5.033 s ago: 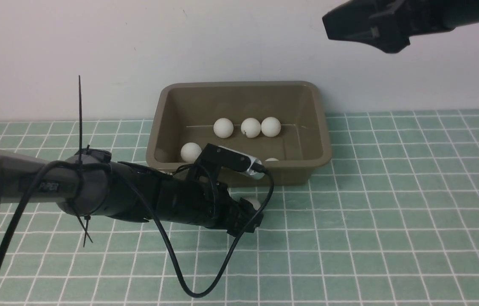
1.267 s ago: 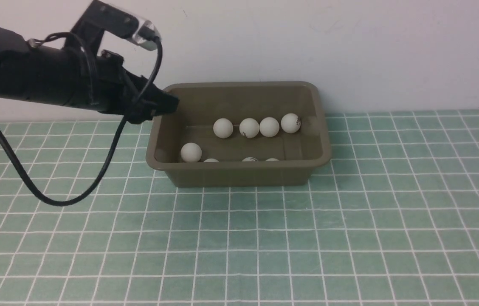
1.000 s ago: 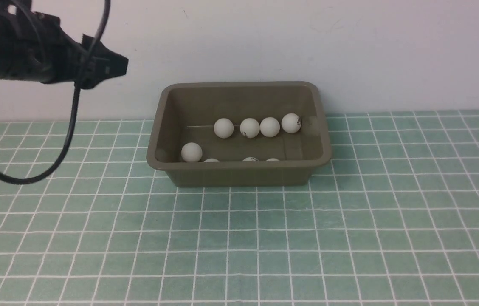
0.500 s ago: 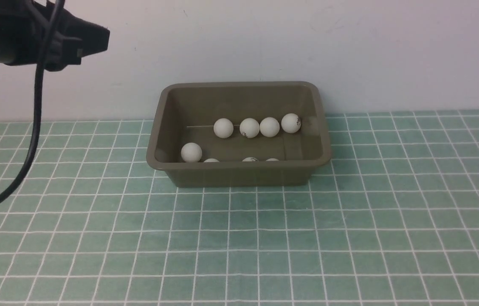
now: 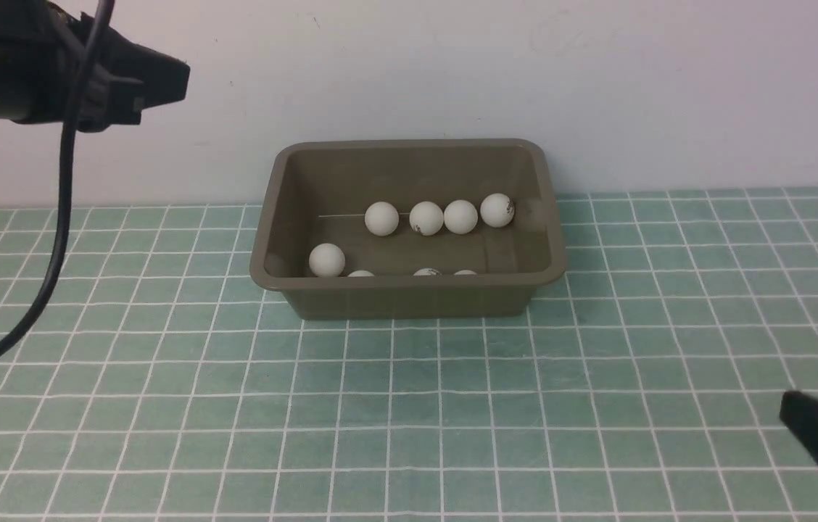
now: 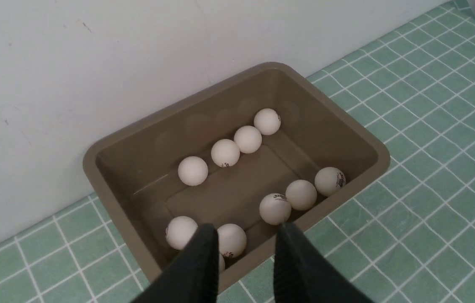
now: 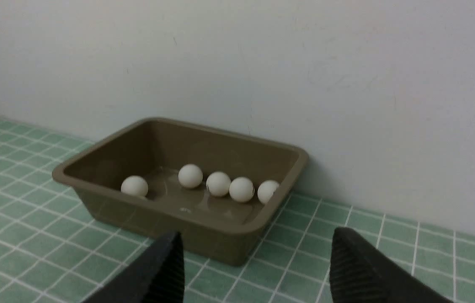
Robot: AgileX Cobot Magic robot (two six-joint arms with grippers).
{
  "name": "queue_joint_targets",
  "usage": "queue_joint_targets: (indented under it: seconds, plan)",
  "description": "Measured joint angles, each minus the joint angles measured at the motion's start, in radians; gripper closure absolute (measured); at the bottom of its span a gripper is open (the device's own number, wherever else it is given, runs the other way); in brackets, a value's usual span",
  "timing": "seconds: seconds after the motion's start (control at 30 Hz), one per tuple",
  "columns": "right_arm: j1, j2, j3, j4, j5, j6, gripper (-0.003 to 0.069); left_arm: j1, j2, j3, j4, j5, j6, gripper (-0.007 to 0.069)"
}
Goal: Put the table tennis balls in the box on the green coffee tablecloth.
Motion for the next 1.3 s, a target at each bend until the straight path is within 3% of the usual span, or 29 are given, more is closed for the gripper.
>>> queue_joint_targets:
  seconds: [0.43, 0.63, 0.7, 0.87, 1.3]
  plan:
    - [-0.034, -0.126, 0.091, 0.003, 0.056, 0.0, 0.0229, 0.0, 0.0, 0.0, 0.003, 0.065, 0.0, 0.045]
    - [-0.133, -0.214, 0.126, 0.008, 0.064, 0.0, 0.0229, 0.0, 0.0, 0.0, 0.002, 0.083, 0.0, 0.045]
    - [-0.235, -0.291, 0.13, 0.025, 0.065, 0.0, 0.0229, 0.0, 0.0, 0.0, -0.002, 0.096, 0.0, 0.045]
    - [-0.353, -0.374, 0.169, 0.023, 0.061, 0.0, 0.0229, 0.0, 0.0, 0.0, -0.031, 0.131, 0.0, 0.045]
    - [-0.46, -0.449, 0.3, 0.057, 0.082, 0.002, 0.023, 0.0, 0.0, 0.0, -0.05, 0.146, 0.0, 0.045]
